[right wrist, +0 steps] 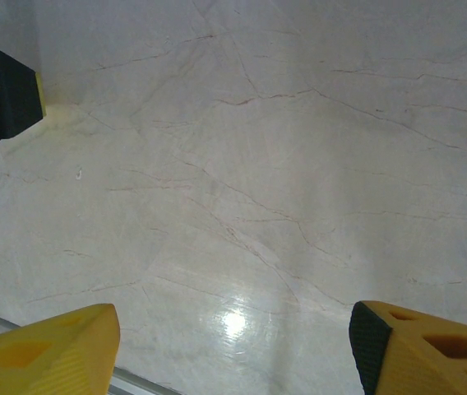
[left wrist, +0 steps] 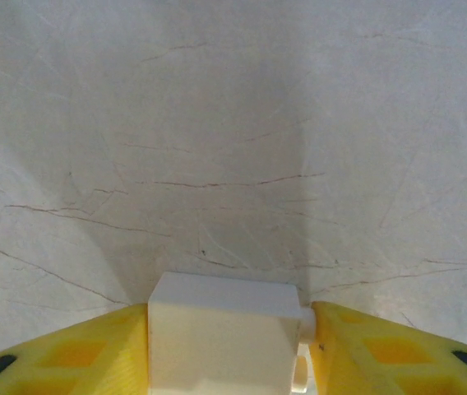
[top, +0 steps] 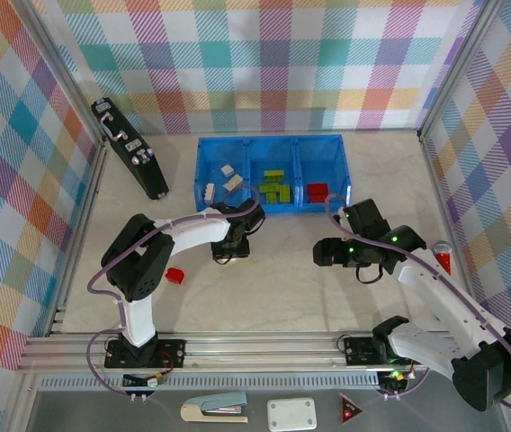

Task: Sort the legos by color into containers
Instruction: Pick up the lego from the middle-left of the table, then place the lego in the container.

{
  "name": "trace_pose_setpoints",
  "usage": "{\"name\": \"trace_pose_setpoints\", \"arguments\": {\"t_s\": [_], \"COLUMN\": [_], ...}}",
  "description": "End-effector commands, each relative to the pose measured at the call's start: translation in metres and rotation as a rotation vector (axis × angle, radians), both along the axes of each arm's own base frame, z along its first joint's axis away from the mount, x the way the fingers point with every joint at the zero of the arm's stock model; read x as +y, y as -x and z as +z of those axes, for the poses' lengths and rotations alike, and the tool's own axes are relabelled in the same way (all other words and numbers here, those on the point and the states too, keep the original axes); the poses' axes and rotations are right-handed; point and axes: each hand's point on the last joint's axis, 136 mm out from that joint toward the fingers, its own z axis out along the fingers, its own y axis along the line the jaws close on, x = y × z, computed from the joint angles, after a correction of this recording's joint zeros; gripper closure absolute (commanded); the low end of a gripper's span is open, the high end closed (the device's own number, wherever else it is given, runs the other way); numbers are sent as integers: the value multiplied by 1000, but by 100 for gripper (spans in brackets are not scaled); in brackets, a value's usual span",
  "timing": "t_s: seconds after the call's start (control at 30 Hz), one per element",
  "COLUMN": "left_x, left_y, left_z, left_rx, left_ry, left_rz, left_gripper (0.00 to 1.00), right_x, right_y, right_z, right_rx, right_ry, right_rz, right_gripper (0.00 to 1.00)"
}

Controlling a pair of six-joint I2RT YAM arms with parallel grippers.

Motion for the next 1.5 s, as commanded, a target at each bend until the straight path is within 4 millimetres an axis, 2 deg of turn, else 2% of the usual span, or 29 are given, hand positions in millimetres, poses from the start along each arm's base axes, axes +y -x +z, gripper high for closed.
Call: {"name": "trace_pose_setpoints", "arguments": {"t_s": [0.0,0.3,0.8,1.1,1.47], "left_x": [4,2,8,24,49], "left_y": [2,-7,-49,-79,-105], "left_z": [13,35,84,101,113], "left_rx": [-6,-39,-119,-137,-156], "left_ry": [14,21,112,157,181], "left_rz": [-4,-30,-35,-24,12], "left_gripper": [51,52,53,53,53], "right_x": [-3,-7,-20,-31,-42], "right_y": [3,2,-1,-7,-14], "right_z": [-5,-8,-15,-10,-3], "right_rx": [15,26,50,25,-9], "right_ry": [21,47,126,193,280], "right_rz": [-1,-19,-71,-99,-76], "right_gripper": [25,25,25,25,23]}}
